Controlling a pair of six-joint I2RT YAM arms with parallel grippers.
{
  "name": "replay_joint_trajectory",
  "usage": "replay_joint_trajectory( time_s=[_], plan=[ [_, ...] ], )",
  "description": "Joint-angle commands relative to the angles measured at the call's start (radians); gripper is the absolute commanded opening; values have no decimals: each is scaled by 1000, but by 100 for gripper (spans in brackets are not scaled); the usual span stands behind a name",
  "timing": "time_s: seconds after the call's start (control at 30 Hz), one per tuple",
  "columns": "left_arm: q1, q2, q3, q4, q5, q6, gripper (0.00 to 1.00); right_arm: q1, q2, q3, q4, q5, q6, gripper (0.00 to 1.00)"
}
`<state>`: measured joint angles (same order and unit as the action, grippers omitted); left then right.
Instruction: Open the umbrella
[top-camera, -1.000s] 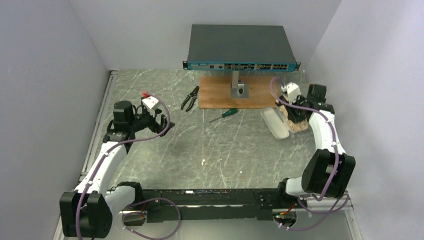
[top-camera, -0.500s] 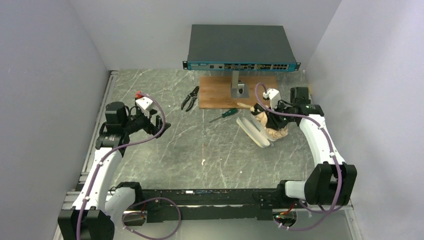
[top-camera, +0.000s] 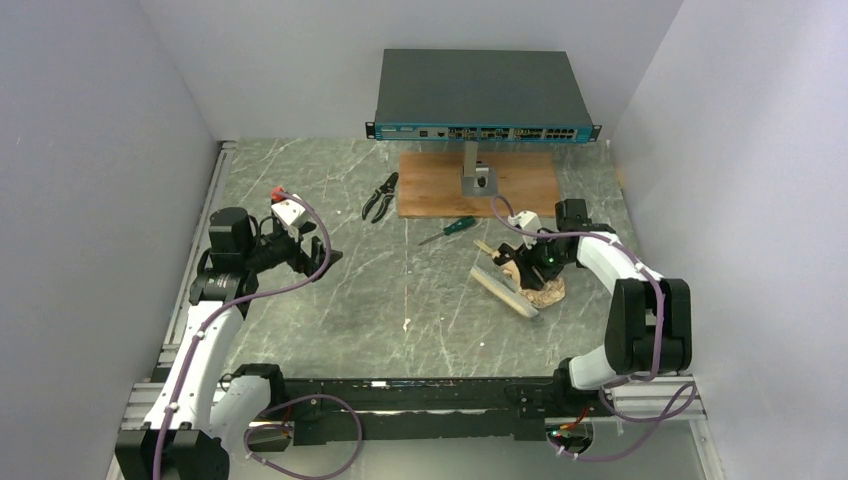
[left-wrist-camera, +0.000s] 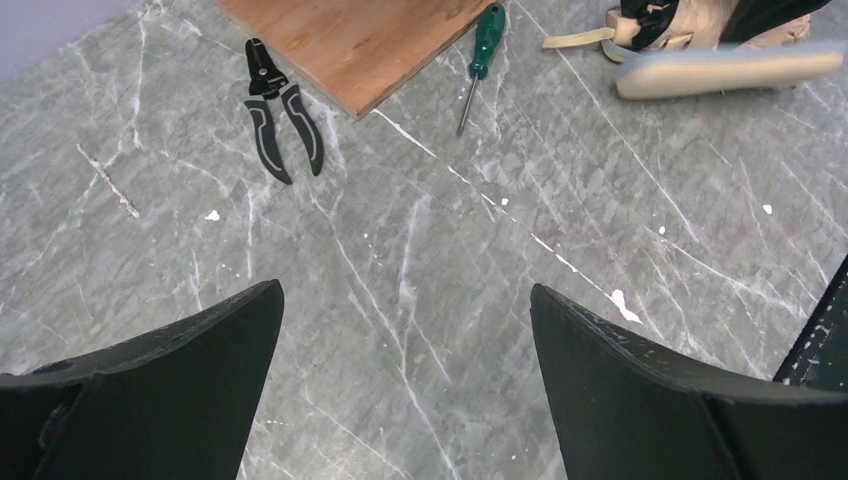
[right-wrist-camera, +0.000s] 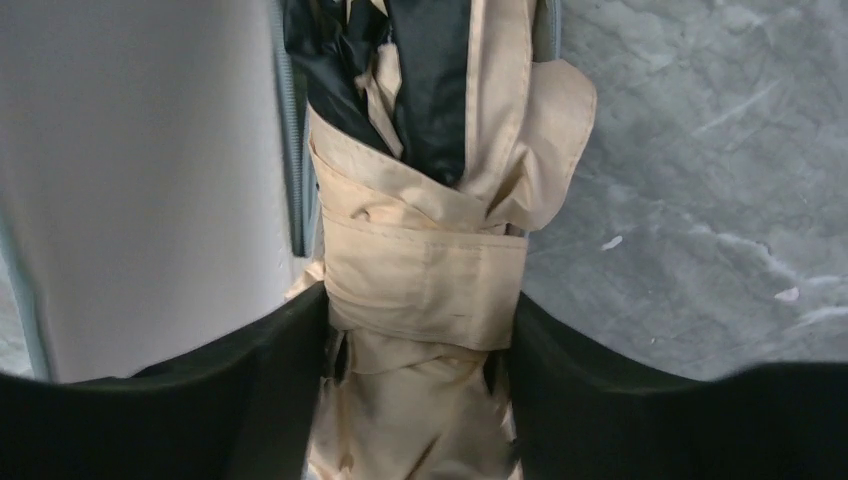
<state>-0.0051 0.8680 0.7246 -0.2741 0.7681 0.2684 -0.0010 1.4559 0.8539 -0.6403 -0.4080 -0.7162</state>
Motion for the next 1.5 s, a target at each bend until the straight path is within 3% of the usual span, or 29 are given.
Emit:
replay_joint_trajectory(
  time_s=[0.0, 0.1, 0.3, 0.77, 0.83, 0.97, 1.03, 1.13, 1.2, 1.3, 1.33, 1.37, 1.47],
  plan=[
    [2, -16, 10, -7, 34, 19, 100, -2, -22, 62, 109, 56, 37, 72],
    [2, -18, 10, -9, 38, 18, 100, 30, -85, 62, 122, 81, 74, 77],
    [2, -1, 27, -13, 43, 15, 100, 98, -151, 38, 134, 163, 134, 75],
    [2, 1, 27, -8, 33, 9, 100, 142, 15, -83, 240, 249, 136, 62],
    [2, -2, 26, -10, 30, 9, 100, 143, 42, -102, 254, 258, 131, 58],
    [2, -7, 27, -14, 18, 12, 100, 138, 9, -112, 273, 281, 128, 36],
    [2, -6, 30, -16, 16, 16, 100, 126, -34, -87, 254, 285, 112, 34],
    [2, 0, 34, -21, 20, 16, 100, 67, -64, -19, 203, 273, 76, 38],
    [2, 1, 35, -16, 23, 15, 100, 31, -54, 28, 159, 242, 48, 51],
    [2, 5, 32, -8, 23, 7, 100, 15, -44, 52, 134, 233, 39, 59],
    [2, 5, 32, -7, 26, 5, 100, 16, -48, 48, 137, 233, 45, 69],
    [2, 5, 31, -7, 26, 4, 100, 16, -50, 44, 140, 233, 53, 73],
    [2, 0, 30, -8, 25, 9, 100, 16, -60, 35, 143, 228, 63, 72]
  ],
)
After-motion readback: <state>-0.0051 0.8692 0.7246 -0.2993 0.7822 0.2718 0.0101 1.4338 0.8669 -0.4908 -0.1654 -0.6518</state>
